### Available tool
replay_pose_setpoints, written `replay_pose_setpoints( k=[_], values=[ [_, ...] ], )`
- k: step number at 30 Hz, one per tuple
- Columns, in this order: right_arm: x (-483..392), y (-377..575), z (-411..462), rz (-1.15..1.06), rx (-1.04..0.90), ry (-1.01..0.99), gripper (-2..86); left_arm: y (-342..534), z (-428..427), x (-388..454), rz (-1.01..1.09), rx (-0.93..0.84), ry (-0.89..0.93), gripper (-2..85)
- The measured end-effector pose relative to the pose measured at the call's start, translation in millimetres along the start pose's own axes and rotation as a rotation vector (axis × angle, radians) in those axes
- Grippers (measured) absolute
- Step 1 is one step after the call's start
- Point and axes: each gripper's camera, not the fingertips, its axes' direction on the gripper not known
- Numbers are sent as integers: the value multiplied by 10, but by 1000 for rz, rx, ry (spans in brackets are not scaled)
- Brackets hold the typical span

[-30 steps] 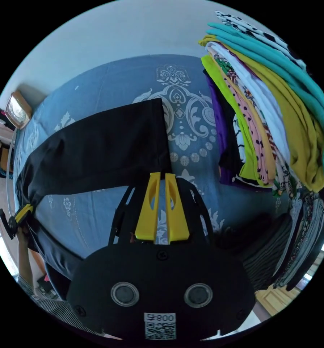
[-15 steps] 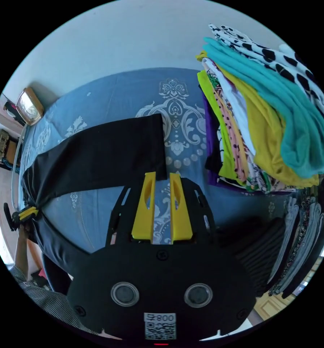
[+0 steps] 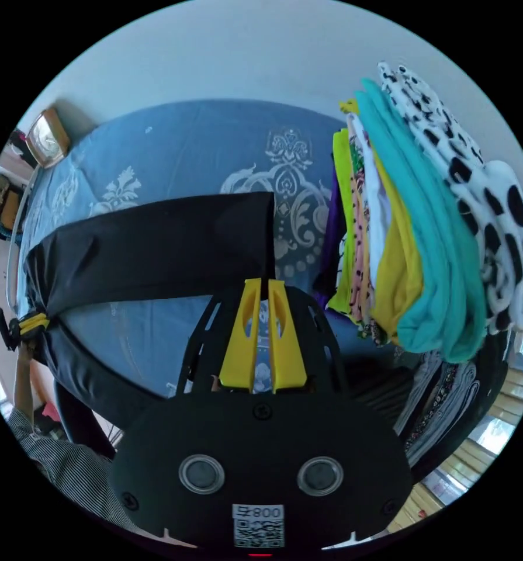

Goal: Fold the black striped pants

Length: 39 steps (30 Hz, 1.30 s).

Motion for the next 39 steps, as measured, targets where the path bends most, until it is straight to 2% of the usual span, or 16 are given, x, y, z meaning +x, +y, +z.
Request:
replay_pose_setpoints(
  k=[3,6,11,15,17,19,20,23,27,29,31,39],
  values=[
    [6,15,272,41,-122,1,49,-30,67,-119,-13,-30,0,28],
    [10,50,199,94,-56,-13,54,-2,-79,-246,-20,-6,55,34],
    [-49,28,-154,153,75,147,23,142,-403,-383,10,63,90,30],
    [-264,-23,-338,70,137,15,10,282,-578,-648,-63,141,104,22],
    [-443,-67,-328,16,128,16,5,323,-555,-801,-122,136,77,16],
    [-650,-155,-144,-49,27,69,0,363,-388,-988,-179,18,-28,9],
    [-686,-173,-70,-59,-11,92,0,378,-367,-1022,-177,9,-19,8],
    [-737,-156,-71,-46,1,110,-1,469,-551,-1139,-198,36,-4,7],
    [-832,7,-290,-94,66,10,1,777,-985,-1216,-205,143,-126,13],
    [-968,124,-383,-143,106,-30,1,934,-1130,-1369,-271,170,-199,21],
    [-1203,225,-432,-213,114,-66,1,1162,-1296,-1710,-434,210,-260,29],
    [-1909,79,-551,-405,149,-113,0,1829,-1910,-2826,-817,350,-377,83]
  ],
)
